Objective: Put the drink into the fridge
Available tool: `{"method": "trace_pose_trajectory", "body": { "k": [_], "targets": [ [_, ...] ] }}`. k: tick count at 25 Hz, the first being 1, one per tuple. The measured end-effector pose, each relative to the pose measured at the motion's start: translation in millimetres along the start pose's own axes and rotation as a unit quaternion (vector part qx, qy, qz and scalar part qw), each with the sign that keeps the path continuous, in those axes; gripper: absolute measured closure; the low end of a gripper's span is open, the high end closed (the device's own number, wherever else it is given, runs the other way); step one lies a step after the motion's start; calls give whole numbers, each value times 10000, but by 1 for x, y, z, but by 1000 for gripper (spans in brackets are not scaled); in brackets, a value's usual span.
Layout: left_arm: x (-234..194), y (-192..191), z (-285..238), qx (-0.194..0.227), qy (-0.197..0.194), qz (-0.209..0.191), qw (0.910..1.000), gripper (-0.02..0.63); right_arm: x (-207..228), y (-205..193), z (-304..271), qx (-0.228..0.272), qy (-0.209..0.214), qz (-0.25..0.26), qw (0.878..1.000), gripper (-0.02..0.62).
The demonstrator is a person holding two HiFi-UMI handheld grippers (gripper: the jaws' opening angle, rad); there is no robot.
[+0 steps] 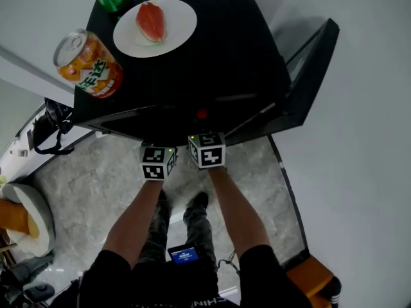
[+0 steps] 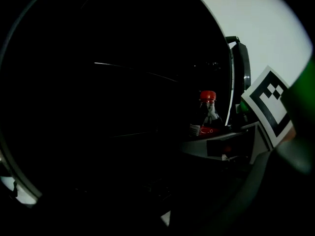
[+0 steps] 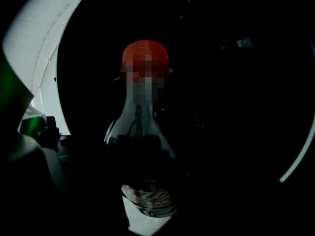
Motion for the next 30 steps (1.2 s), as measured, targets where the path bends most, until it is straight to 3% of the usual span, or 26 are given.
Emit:
{"method": "trace_pose_trajectory", "body": {
  "k": [9,16,23,27,30],
  "targets": [
    [-20,-14,-38,2,227,-146,9996,595,4,-3,-41,279,65,422,9987,276],
    [-40,-17,-53,21,554,27,9985,595,14,5,-62,485,-101,754,9959,276],
    [-47,-10,-63,61,494,-109,9987,595,16,15,-81,736,-88,767,9943,276],
    [-42,-15,-60,-43,455,-64,9989,595,19,10,-79,602,-66,907,9940,275],
    [-42,-17,-55,-112,467,-43,9988,595,21,7,-74,582,-186,993,9932,221]
  ]
}}
Point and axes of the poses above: the fingertips, and each gripper's own axes: z backward along the fingers, x to its right, y out of its top, the point moved 4 cm from there along z, backward along the fingers, and after that the axes turned 6 degrees about x, right-handed, at the moved point
